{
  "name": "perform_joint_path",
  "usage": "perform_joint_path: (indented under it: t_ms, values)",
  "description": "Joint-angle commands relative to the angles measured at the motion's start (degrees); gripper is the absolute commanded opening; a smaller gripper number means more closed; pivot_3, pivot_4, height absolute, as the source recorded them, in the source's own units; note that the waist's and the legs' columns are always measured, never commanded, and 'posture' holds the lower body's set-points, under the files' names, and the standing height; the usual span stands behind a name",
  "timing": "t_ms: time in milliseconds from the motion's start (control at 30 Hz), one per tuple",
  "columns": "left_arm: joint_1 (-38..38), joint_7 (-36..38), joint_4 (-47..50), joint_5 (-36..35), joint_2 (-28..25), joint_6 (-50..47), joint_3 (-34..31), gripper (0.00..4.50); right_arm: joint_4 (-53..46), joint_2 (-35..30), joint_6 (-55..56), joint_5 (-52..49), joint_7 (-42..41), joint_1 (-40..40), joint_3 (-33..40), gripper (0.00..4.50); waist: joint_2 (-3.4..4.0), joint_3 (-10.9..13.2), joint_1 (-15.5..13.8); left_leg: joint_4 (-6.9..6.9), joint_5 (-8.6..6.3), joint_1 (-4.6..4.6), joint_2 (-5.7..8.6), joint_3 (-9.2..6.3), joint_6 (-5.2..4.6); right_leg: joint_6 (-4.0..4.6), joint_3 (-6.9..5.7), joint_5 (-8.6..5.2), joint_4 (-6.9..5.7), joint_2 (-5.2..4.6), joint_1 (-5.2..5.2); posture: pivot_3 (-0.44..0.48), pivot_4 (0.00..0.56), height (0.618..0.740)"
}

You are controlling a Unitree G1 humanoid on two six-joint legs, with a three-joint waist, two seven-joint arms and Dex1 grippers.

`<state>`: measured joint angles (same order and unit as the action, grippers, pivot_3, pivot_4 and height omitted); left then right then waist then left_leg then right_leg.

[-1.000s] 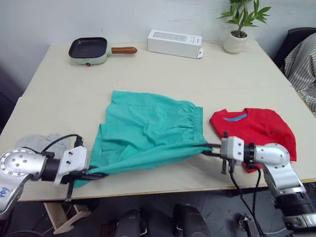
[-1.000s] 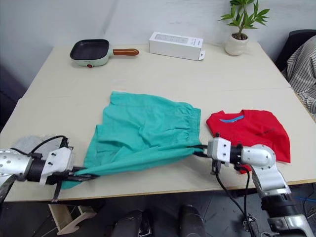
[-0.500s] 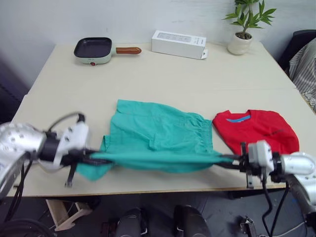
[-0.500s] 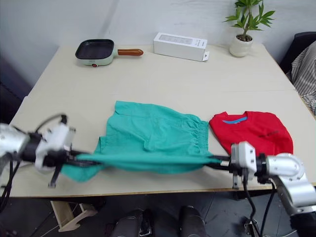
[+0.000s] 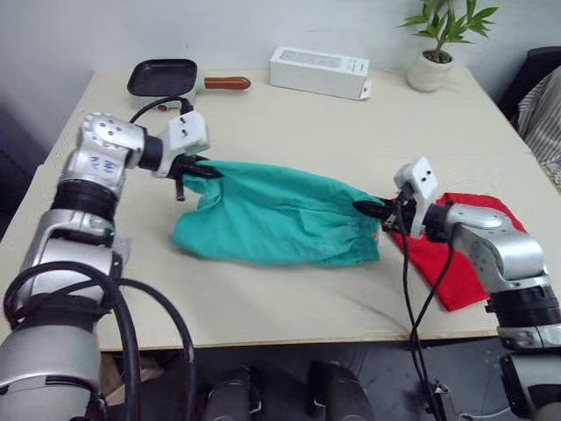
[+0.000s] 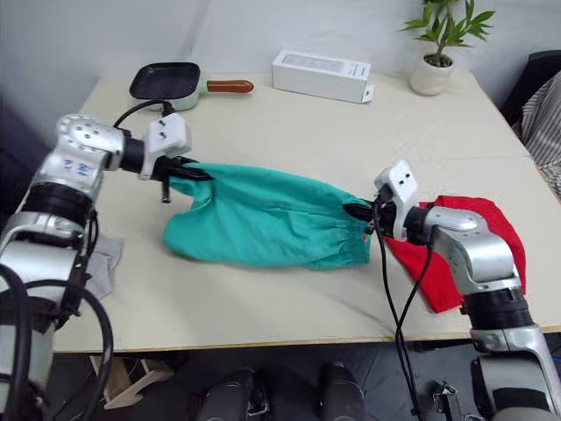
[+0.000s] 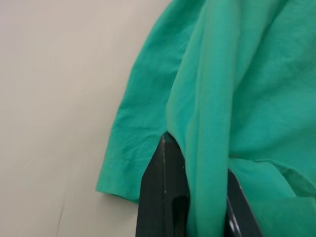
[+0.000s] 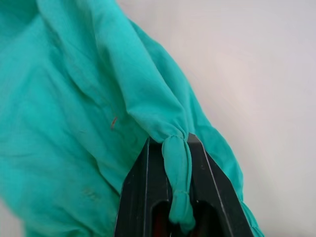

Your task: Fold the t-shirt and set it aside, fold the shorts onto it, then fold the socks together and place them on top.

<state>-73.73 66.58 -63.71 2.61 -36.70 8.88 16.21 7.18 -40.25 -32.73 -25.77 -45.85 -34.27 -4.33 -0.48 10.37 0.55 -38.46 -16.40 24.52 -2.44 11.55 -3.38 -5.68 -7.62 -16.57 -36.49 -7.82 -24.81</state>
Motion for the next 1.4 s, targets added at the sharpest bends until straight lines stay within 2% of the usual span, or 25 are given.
perform_joint_path:
  t_ms: [33, 233, 300, 333, 433, 600, 700, 733, 800, 867, 933, 1033, 1167, 1267, 1400]
  values:
    - [-2.7, -7.4, -6.2, 4.2, 1.7, 4.9, -0.5, 0.02, 1.6, 0.6, -1.5, 3.7, 3.7, -1.1, 1.0, 0.00, -0.02, 0.0, -0.1, 0.02, -0.03, 0.02, 0.02, 0.00, -0.03, -0.01, -0.01, 0.00, 0.06, 0.02, 0.00, 0.000, 0.150, 0.740]
    - [-1.9, -15.8, -10.3, 5.6, 4.8, 8.0, -3.5, 0.02, 2.9, 4.7, 1.7, 4.6, 7.4, -1.1, 4.9, 0.00, -0.10, 0.1, 0.6, -0.21, -0.04, 0.17, -0.04, 0.02, -0.09, -0.35, 0.03, 0.16, 0.43, 0.15, 0.14, 0.000, 0.150, 0.740]
    - [-1.8, -20.1, -10.6, 5.0, 5.4, 9.0, -5.7, 0.41, 3.1, 5.6, 3.0, 5.4, 8.3, -0.6, 5.6, 0.00, -0.10, 0.1, 1.0, -0.38, 0.00, 0.17, -0.07, 0.01, -0.15, -0.40, 0.07, 0.19, 0.39, 0.16, 0.20, 0.000, 0.150, 0.740]
    - [-1.7, -22.5, -10.6, 4.9, 5.4, 9.8, -6.6, 0.61, 3.4, 6.1, 4.9, 6.4, 9.9, -0.2, 6.4, 0.60, -0.10, 0.1, 1.1, -0.48, 0.00, 0.17, -0.10, 0.01, -0.16, -0.40, 0.11, 0.19, 0.32, 0.15, 0.20, 0.000, 0.150, 0.740]
    - [-0.8, -26.6, -10.7, 4.7, 4.5, 10.6, -9.3, 1.50, 3.0, 6.3, 8.2, 7.9, 12.4, 1.2, 8.6, 1.51, -0.10, 0.1, 1.1, -0.61, 0.01, 0.15, -0.11, 0.00, -0.17, -0.40, 0.19, 0.19, 0.05, 0.13, 0.17, 0.000, 0.150, 0.740]
    - [2.4, -22.6, -9.3, 2.6, 1.6, 12.0, -13.4, 3.07, 1.1, 5.2, 15.2, 8.4, 12.9, 4.6, 13.2, 3.31, -0.10, 0.1, 1.2, -0.54, 0.00, 0.12, -0.12, 0.04, -0.15, -0.38, 0.21, 0.18, -0.01, 0.18, 0.13, 0.000, 0.150, 0.740]
    - [4.2, -22.5, -8.7, 0.3, -0.5, 9.6, -16.9, 3.08, -1.4, 4.9, 17.1, 6.1, 9.5, 7.3, 15.6, 4.34, -0.10, 0.1, 1.4, -0.53, 0.00, 0.10, -0.15, 0.07, -0.14, -0.38, 0.22, 0.18, 0.01, 0.23, 0.13, 0.000, 0.150, 0.740]
    - [4.4, -22.4, -8.7, -1.2, -0.9, 7.7, -18.6, 3.08, -2.7, 5.0, 16.8, 5.1, 8.3, 8.4, 16.0, 4.46, -0.10, 0.1, 1.4, -0.54, 0.00, 0.10, -0.15, 0.08, -0.14, -0.38, 0.23, 0.18, 0.01, 0.24, 0.13, 0.000, 0.150, 0.740]
    - [4.9, -20.1, -8.1, -3.5, -1.5, 5.1, -21.1, 3.08, -5.1, 5.0, 18.3, 4.2, 5.7, 10.3, 15.7, 4.46, -0.10, 0.1, 1.3, -0.56, 0.00, 0.10, -0.17, 0.07, -0.13, -0.38, 0.23, 0.18, 0.00, 0.25, 0.14, 0.000, 0.150, 0.740]
    - [5.9, -13.8, -6.9, -5.3, -2.0, 2.5, -22.4, 3.08, -7.7, 5.4, 18.8, 3.1, 3.0, 12.2, 14.9, 4.46, -0.10, 0.1, 1.3, -0.57, 0.00, 0.09, -0.16, 0.08, -0.13, -0.38, 0.24, 0.18, 0.00, 0.25, 0.16, 0.000, 0.150, 0.740]
    - [7.1, -11.1, -5.7, -4.5, -2.4, 1.6, -21.5, 3.65, -9.5, 5.9, 18.7, 2.5, 1.7, 13.8, 14.0, 4.50, -0.10, 0.1, 1.3, -0.57, 0.00, 0.04, -0.15, 0.10, -0.13, -0.38, 0.25, 0.18, 0.00, 0.25, 0.19, 0.000, 0.150, 0.740]
    - [7.4, -10.6, -3.8, -4.9, -1.2, 1.9, -21.7, 4.46, -11.0, 7.3, 18.0, 2.2, 1.9, 15.0, 13.3, 4.50, -0.10, 0.1, 1.0, -0.60, 0.00, -0.03, -0.14, 0.10, -0.13, -0.38, 0.27, 0.18, -0.04, 0.25, 0.24, 0.000, 0.150, 0.740]
    - [7.1, -9.7, -2.4, -3.7, -0.3, 4.6, -20.7, 4.46, -12.9, 8.4, 19.2, 2.2, 0.9, 16.3, 12.3, 4.50, -0.10, 0.1, 1.0, -0.63, -0.01, -0.02, -0.13, 0.09, -0.13, -0.38, 0.29, 0.18, -0.05, 0.23, 0.24, 0.000, 0.150, 0.740]
    - [9.3, -3.6, 0.8, -4.6, -2.2, 11.8, -20.4, 4.46, -16.2, 8.1, 22.5, 1.9, -2.9, 18.0, 10.9, 4.50, -0.10, 0.1, 1.1, -0.60, -0.03, -0.02, -0.15, 0.10, -0.09, -0.36, 0.30, 0.17, -0.05, 0.27, 0.22, 0.000, 0.150, 0.740]
    - [18.9, 7.3, 10.9, -8.4, -4.7, 17.4, -20.3, 4.46, -22.8, 5.7, 25.6, 5.3, -7.5, 23.3, 5.6, 4.50, -0.08, 0.0, 1.8, -0.50, -0.12, -0.25, -0.22, 0.22, 0.06, -0.26, 0.39, 0.11, -0.13, 0.31, 0.25, 0.000, 0.150, 0.740]
